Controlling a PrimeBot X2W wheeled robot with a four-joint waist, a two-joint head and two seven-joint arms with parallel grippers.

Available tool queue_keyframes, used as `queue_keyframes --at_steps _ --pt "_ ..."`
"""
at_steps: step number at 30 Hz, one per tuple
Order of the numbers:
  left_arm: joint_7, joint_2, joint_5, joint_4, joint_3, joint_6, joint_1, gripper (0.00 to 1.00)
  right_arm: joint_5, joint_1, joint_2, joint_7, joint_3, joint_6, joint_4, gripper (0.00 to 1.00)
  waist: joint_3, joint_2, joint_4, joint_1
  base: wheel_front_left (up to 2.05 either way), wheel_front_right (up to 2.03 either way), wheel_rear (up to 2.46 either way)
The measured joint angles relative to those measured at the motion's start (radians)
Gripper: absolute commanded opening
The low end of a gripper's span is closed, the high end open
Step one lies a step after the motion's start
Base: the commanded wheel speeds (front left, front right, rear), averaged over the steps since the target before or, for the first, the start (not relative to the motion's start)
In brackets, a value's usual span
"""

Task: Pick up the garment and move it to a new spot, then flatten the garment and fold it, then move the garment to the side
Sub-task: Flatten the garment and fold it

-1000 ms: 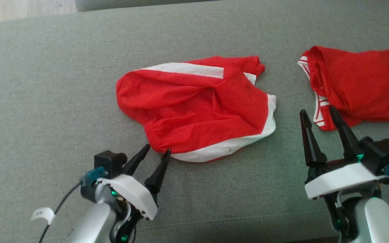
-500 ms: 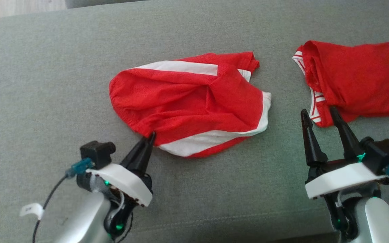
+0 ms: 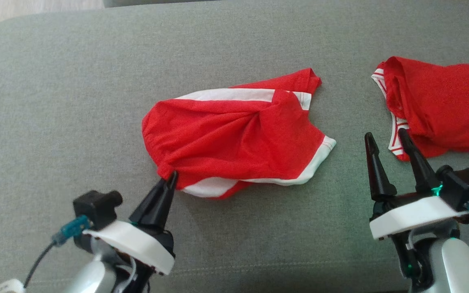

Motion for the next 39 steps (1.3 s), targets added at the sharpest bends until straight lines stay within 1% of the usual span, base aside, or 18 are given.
queue_keyframes --at_steps 2,4,8,12,14,16,20,21,22,23,25,29,32,35,36,37,39 --pt "0.015 0.01 0.0 -0.026 0.01 0.015 -0.005 0.0 0.002 0.0 0.0 0.0 0.001 0.0 0.0 1.0 0.006 0.0 -0.001 0.0 0.0 0.0 0.0" --pt "0.029 0.014 0.0 -0.03 0.015 0.016 -0.02 0.0 0.009 -0.001 0.0 0.0 0.004 0.0 0.0 1.0 0.013 0.0 -0.005 0.0 0.0 0.0 0.0" --pt "0.045 0.013 0.002 0.014 0.024 0.024 -0.1 0.0 0.015 -0.013 0.0 -0.005 0.013 0.0 0.0 1.0 0.028 0.0 -0.026 0.0 0.0 0.0 0.0" --pt "0.06 0.005 -0.003 0.125 0.044 0.017 -0.208 0.0 0.022 -0.034 0.0 -0.008 0.023 0.0 0.001 1.0 0.047 0.0 -0.057 0.0 0.0 0.0 0.0" --pt "0.067 -0.003 -0.017 0.196 0.051 0.004 -0.254 0.0 0.025 -0.038 0.0 -0.009 0.028 0.0 0.001 1.0 0.057 0.0 -0.074 0.0 0.0 0.0 0.0" --pt "0.072 -0.013 -0.027 0.278 0.056 0.0 -0.294 0.0 0.026 -0.038 0.0 -0.014 0.033 0.0 0.007 1.0 0.066 0.0 -0.09 0.0 0.0 0.0 0.0" --pt "0.066 -0.023 -0.038 0.419 0.063 -0.032 -0.348 0.0 0.035 -0.039 0.0 -0.018 0.039 0.0 0.017 1.0 0.079 0.0 -0.117 0.0 0.0 0.0 0.0" --pt "0.06 -0.027 -0.038 0.445 0.063 -0.036 -0.356 0.28 0.035 -0.039 0.0 -0.021 0.039 0.0 0.018 1.0 0.081 0.0 -0.121 0.0 0.0 0.0 0.0" --pt "0.053 -0.032 -0.038 0.466 0.062 -0.041 -0.363 0.84 0.035 -0.039 0.0 -0.025 0.038 0.0 0.018 1.0 0.083 0.0 -0.122 0.0001 0.0 0.0 0.0" --pt "0.044 -0.038 -0.038 0.482 0.061 -0.041 -0.365 1.0 0.035 -0.039 0.0 -0.026 0.037 0.0 0.02 1.0 0.083 0.0 -0.122 0.0001 0.0 0.0 0.0" --pt "0.026 -0.047 -0.035 0.504 0.055 -0.049 -0.365 1.0 0.035 -0.04 0.0 -0.026 0.032 0.0 0.022 1.0 0.079 0.0 -0.117 0.0 0.0 0.0 0.0" --pt "-0.025 -0.056 -0.011 0.514 0.043 -0.047 -0.361 1.0 0.032 -0.04 0.0 -0.026 0.015 0.0 0.023 1.0 0.07 0.0 -0.095 0.0 0.0 0.0 0.0" --pt "-0.067 -0.056 0.008 0.493 0.042 -0.02 -0.339 1.0 0.023 -0.04 0.0 -0.025 0.01 0.0 0.023 1.0 0.058 0.0 -0.075 0.0 0.0 0.0 0.0" --pt "-0.095 -0.054 0.035 0.45 0.041 0.017 -0.293 1.0 0.015 -0.04 0.0 -0.016 0.006 0.0 0.022 1.0 0.044 0.0 -0.054 0.0 0.0 0.0 0.0" --pt "-0.095 -0.054 0.035 0.45 0.041 0.017 -0.293 1.0 0.015 -0.04 0.0 -0.016 0.006 0.0 0.022 1.0 0.044 0.0 -0.054 0.0 0.0 0.0 0.0" --pt "-0.103 -0.052 0.043 0.431 0.042 0.031 -0.276 1.0 0.011 -0.04 0.0 -0.014 0.004 0.0 0.022 1.0 0.039 0.0 -0.047 0.0 0.0 0.0 0.0" --pt "-0.122 -0.043 0.076 0.388 0.047 0.074 -0.244 1.0 0.001 -0.04 0.0 -0.006 0.002 0.0 0.021 1.0 0.027 0.0 -0.033 0.0 0.0 0.0 0.0"
